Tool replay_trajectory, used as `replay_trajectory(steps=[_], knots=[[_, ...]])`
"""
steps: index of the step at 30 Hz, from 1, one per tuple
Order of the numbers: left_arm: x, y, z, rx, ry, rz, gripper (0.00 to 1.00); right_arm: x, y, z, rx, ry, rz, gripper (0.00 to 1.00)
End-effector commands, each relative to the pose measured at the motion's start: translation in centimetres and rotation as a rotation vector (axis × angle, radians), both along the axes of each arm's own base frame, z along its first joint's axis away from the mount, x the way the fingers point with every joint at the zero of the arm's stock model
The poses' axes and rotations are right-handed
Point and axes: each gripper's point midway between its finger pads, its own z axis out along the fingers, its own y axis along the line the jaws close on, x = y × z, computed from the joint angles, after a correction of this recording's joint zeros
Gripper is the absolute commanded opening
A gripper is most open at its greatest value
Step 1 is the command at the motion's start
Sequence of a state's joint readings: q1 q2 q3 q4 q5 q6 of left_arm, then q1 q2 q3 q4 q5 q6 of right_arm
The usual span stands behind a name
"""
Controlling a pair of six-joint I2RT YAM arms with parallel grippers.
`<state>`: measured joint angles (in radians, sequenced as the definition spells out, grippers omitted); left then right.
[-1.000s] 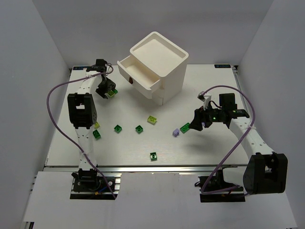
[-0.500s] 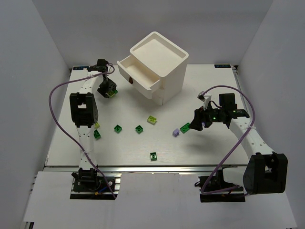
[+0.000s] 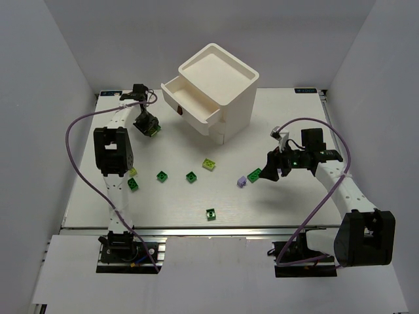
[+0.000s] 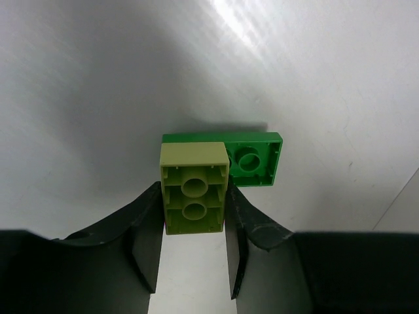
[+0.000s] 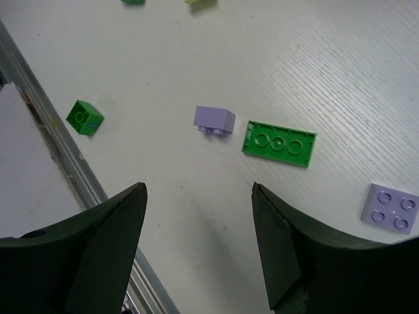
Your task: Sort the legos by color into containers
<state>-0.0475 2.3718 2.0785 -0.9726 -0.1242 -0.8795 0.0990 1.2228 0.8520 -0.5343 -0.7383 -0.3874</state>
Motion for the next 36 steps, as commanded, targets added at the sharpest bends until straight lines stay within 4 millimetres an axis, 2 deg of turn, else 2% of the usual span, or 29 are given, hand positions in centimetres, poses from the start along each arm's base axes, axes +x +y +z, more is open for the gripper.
replay_trajectory(steps=[1, 2, 3, 5, 6, 8, 9, 10, 11, 12, 13, 14, 15, 16, 17, 18, 19, 20, 22, 24, 25, 26, 27, 30, 34, 36], knots=[[-1.1, -0.2, 6.7, -0.021, -0.122, -0.048, 0.08, -1.9, 1.3, 1.9, 0.069, -0.053, 0.138, 0.7], [-1.7, -0.4, 9.2, -0.021, -0.171, -0.081, 0.05, -2.6, 2.0, 2.7, 0.105, -0.103, 0.217, 0.72], [-3.5, -0.3, 8.2, -0.021, -0.136, -0.098, 0.02, -3.1, 2.3, 3.1, 0.126, -0.121, 0.257, 0.75], [-5.4, -0.7, 9.1, -0.03, -0.151, -0.15, 0.0, -5.4, 3.4, 4.6, 0.214, -0.139, 0.376, 0.86], [-8.0, -1.3, 9.6, -0.036, -0.153, -0.178, 0.0, -5.7, 3.6, 4.9, 0.223, -0.197, 0.426, 0.89], [-9.9, -1.5, 10.5, -0.036, -0.202, -0.234, 0.0, -6.5, 4.4, 5.8, 0.269, -0.212, 0.478, 0.89], [-11.0, -2.7, 11.1, -0.09, -0.228, -0.289, 0.0, -6.7, 4.8, 5.9, 0.275, -0.206, 0.492, 0.89], [-12.9, -3.2, 12.0, -0.11, -0.277, -0.325, 0.0, -6.6, 5.0, 6.0, 0.276, -0.19, 0.487, 0.88], [-14.0, -3.8, 12.5, -0.128, -0.309, -0.39, 0.0, -5.5, 5.3, 6.2, 0.263, -0.206, 0.471, 0.86], [-14.9, -4.7, 13.1, -0.164, -0.35, -0.441, 0.0, -5.3, 6.1, 6.2, 0.253, -0.195, 0.474, 0.8], [-16.9, -6.2, 14.1, -0.233, -0.414, -0.521, 0.0, -5.0, 6.5, 6.4, 0.255, -0.093, 0.395, 0.75], [-18.0, -7.4, 14.7, -0.275, -0.445, -0.58, 0.0, -3.9, 7.7, 7.0, 0.225, -0.137, 0.383, 0.61], [-19.1, -8.4, 15.1, -0.331, -0.475, -0.627, 0.0, -3.5, 8.3, 7.5, 0.222, -0.115, 0.345, 0.54], [-21.0, -9.8, 15.9, -0.409, -0.53, -0.695, 0.0, -3.4, 9.0, 7.9, 0.235, -0.042, 0.3, 0.51], [-22.1, -10.8, 16.3, -0.445, -0.567, -0.74, 0.0, -3.7, 10.1, 8.5, 0.244, -0.013, 0.303, 0.49], [-22.9, -11.1, 16.7, -0.471, -0.596, -0.757, 0.0, -3.6, 11.5, 10.4, 0.269, -0.02, 0.313, 0.49], [-23.5, -11.7, 17.4, -0.486, -0.646, -0.782, 0.0, -3.6, 12.2, 11.1, 0.286, 0.016, 0.298, 0.49], [-25.3, -12.3, 17.6, -0.513, -0.676, -0.821, 0.0, -4.0, 13.4, 11.4, 0.3, 0.108, 0.278, 0.49], [-26.5, -12.7, 18.2, -0.52, -0.712, -0.847, 0.0, -4.0, 15.7, 13.3, 0.334, 0.131, 0.262, 0.52], [-27.7, -13.1, 19.0, -0.535, -0.744, -0.878, 0.0, -3.0, 16.9, 13.9, 0.342, 0.203, 0.161, 0.58], [-28.2, -13.3, 19.3, -0.538, -0.755, -0.891, 0.0, -3.7, 18.2, 14.8, 0.346, 0.202, 0.169, 0.62], [-28.6, -13.6, 19.6, -0.549, -0.758, -0.899, 0.0, -2.7, 18.7, 14.5, 0.329, 0.205, 0.109, 0.66], [-28.8, -13.5, 20.3, -0.539, -0.781, -0.9, 0.0, -2.8, 19.2, 14.6, 0.332, 0.228, 0.098, 0.71], [-29.4, -13.6, 21.0, -0.532, -0.794, -0.897, 0.0, -3.5, 21.3, 14.6, 0.32, 0.263, 0.08, 0.76], [-29.7, -13.8, 20.9, -0.537, -0.767, -0.889, 0.0, -3.0, 23.1, 14.5, 0.31, 0.291, 0.037, 0.83], [-29.7, -13.9, 20.9, -0.529, -0.762, -0.889, 0.0, -3.2, 24.1, 15.5, 0.323, 0.281, 0.052, 0.84]])
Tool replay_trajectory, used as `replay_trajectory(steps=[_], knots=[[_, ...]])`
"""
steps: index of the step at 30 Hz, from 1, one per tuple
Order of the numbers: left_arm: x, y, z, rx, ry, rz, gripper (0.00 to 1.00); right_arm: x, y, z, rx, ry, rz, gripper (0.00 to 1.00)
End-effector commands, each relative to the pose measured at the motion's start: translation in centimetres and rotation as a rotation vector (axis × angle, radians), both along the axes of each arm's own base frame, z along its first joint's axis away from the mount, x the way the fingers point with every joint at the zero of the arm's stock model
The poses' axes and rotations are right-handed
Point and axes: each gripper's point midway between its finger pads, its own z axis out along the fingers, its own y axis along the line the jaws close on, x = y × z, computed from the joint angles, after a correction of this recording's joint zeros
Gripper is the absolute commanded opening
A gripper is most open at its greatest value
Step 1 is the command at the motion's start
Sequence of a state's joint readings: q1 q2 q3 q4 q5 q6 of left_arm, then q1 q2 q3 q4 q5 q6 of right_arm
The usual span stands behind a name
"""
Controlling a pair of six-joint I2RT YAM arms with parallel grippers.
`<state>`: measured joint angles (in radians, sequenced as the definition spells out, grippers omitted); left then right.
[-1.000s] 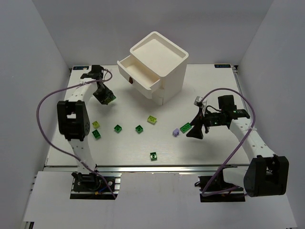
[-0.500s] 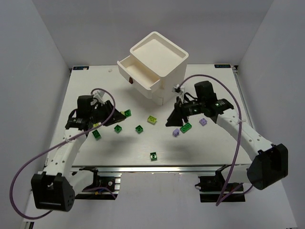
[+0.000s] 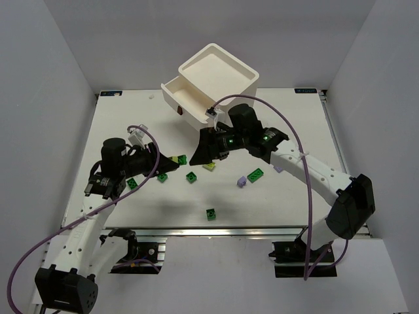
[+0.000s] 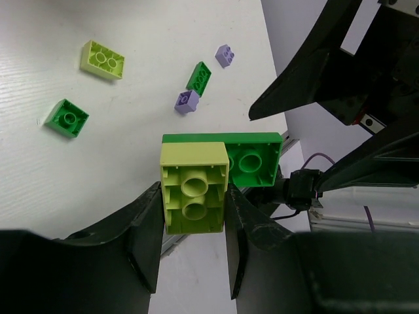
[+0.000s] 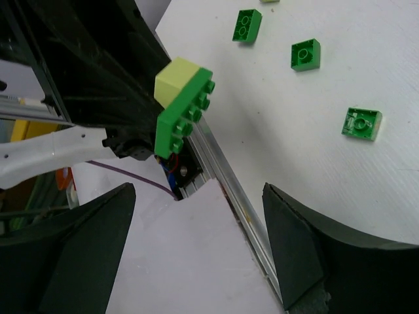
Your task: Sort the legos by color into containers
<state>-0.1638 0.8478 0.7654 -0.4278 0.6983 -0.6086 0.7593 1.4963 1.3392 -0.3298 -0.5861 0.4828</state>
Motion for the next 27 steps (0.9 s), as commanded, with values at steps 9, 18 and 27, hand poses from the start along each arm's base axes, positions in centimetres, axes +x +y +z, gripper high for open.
replay_trajectory(steps=[9, 18, 27], knots=[[0.4, 0.0, 1.0, 0.034, -0.019, 0.03, 0.0, 0.8, 3.2, 1.9, 0.037, 0.03, -0.063, 0.83], [0.3, -0.6, 0.5, 0.04, -0.007, 0.014, 0.0, 1.4, 4.7, 0.8, 0.018, 0.033, -0.075, 0.76], [0.5, -0.7, 0.3, 0.043, -0.007, 0.024, 0.0, 2.1, 5.8, -0.2, 0.004, 0.011, -0.077, 0.52]])
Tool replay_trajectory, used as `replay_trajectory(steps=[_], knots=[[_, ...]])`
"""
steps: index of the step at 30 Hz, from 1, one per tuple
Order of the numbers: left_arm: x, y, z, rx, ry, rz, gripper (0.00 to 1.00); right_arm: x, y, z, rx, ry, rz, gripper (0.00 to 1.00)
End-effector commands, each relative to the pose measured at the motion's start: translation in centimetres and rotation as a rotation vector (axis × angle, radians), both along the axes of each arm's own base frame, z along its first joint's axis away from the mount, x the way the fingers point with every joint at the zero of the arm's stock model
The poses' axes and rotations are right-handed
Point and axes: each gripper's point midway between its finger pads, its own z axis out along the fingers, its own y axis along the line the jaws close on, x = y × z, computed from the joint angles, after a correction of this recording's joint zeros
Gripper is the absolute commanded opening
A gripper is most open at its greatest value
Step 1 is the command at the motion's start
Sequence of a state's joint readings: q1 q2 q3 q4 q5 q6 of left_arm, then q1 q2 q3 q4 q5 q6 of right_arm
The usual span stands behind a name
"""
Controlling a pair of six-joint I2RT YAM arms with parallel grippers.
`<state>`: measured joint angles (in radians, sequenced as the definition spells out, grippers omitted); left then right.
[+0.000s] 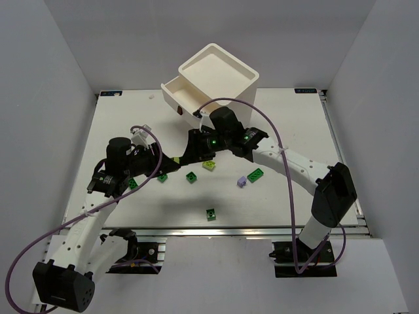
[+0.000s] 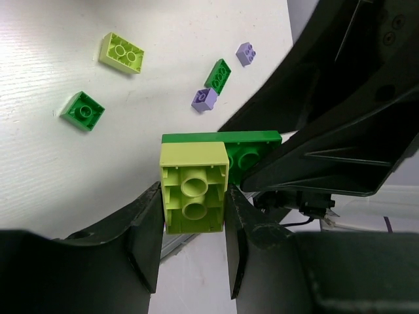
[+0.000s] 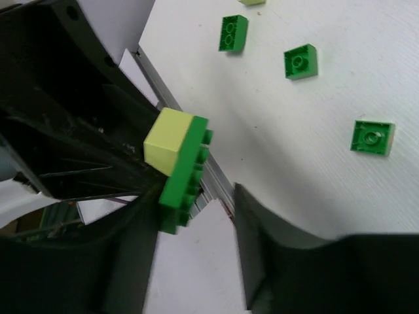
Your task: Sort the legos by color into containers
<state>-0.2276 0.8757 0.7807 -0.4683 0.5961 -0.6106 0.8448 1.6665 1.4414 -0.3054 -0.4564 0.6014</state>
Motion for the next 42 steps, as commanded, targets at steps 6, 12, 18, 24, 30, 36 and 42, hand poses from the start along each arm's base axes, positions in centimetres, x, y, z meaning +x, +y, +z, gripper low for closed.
replay_trajectory(steps=[6, 12, 18, 24, 30, 36, 42], knots=[[0.3, -0.1, 1.4, -0.002, -0.053, 0.004, 0.0, 1.0, 0.6, 2.3, 0.07, -0.105, 0.007, 0.0], [0.1, 0.6, 1.3, 0.048, -0.059, 0.011, 0.0, 3.0, -0.7, 2.3, 0.021, -0.224, -0.057, 0.0], [2.2, 1.4, 5.0, 0.086, -0.187, 0.07, 0.0, 4.0, -4.8, -1.5, -0.148, -0.357, -0.068, 0.0], [7.5, -0.4, 10.5, 0.03, -0.325, 0.05, 0.0, 2.8, -9.4, -6.2, -0.304, -0.475, 0.0, 0.0], [15.0, -1.6, 12.8, 0.047, -0.381, 0.076, 0.0, 0.2, -11.9, -11.8, -0.386, -0.471, 0.151, 0.0], [23.2, -3.3, 11.8, 0.069, -0.396, 0.136, 0.0, 0.4, -12.4, -14.1, -0.429, -0.511, 0.204, 0.07], [27.6, -4.5, 9.4, 0.11, -0.344, 0.172, 0.07, 0.7, -12.5, -14.8, -0.451, -0.528, 0.216, 0.41]])
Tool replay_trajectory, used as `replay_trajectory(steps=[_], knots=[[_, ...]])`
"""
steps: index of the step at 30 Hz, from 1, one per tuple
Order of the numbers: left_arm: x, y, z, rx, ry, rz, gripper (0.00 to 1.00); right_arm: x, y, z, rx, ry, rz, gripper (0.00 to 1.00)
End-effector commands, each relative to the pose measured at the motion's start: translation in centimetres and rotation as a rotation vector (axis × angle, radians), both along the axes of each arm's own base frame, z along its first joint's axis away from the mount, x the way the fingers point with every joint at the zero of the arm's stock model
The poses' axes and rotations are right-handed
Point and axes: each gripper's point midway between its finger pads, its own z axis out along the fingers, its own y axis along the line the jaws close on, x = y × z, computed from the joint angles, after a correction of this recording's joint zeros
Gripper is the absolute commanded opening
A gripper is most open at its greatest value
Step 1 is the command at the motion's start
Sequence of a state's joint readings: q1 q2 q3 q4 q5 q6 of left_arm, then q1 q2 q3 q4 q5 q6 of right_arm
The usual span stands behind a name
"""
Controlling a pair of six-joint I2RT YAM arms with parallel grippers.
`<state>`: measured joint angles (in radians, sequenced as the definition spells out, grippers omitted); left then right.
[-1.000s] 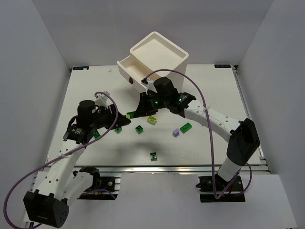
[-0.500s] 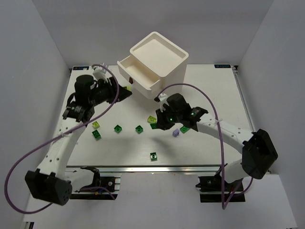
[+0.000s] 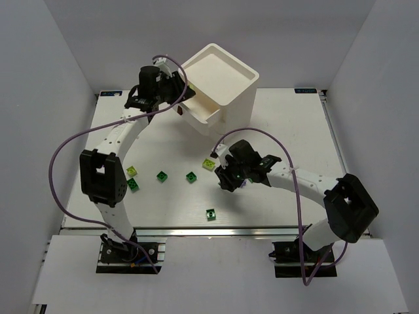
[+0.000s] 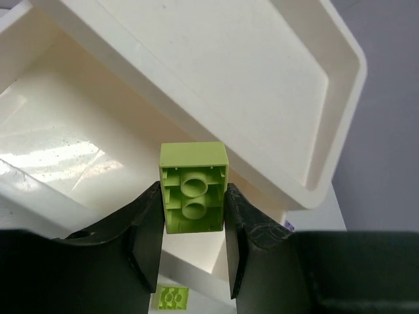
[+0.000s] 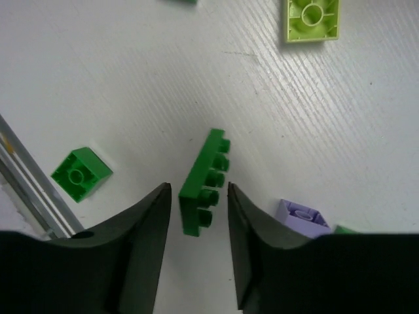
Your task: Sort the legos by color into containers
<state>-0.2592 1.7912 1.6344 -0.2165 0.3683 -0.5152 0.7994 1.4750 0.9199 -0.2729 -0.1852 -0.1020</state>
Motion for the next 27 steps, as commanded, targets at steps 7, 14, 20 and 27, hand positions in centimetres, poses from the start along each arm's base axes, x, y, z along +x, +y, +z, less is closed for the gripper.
replay_trajectory(steps=[7, 14, 20, 27], knots=[[1.7, -1.1, 1.9, 0.031, -0.044, 0.027, 0.44, 0.6, 0.1, 0.2, 0.013, -0.051, 0.031, 0.7], [1.0, -0.9, 4.7, 0.014, -0.096, 0.035, 0.56, 0.1, 0.1, 1.6, 0.052, -0.057, 0.059, 0.71], [-0.3, -0.2, 8.7, -0.005, -0.164, 0.051, 0.67, -0.1, 0.6, 3.4, 0.098, -0.078, 0.161, 0.7], [-2.9, 2.7, 9.4, 0.017, -0.145, 0.129, 0.61, 0.5, 1.1, 5.9, 0.196, -0.131, 0.282, 0.67]])
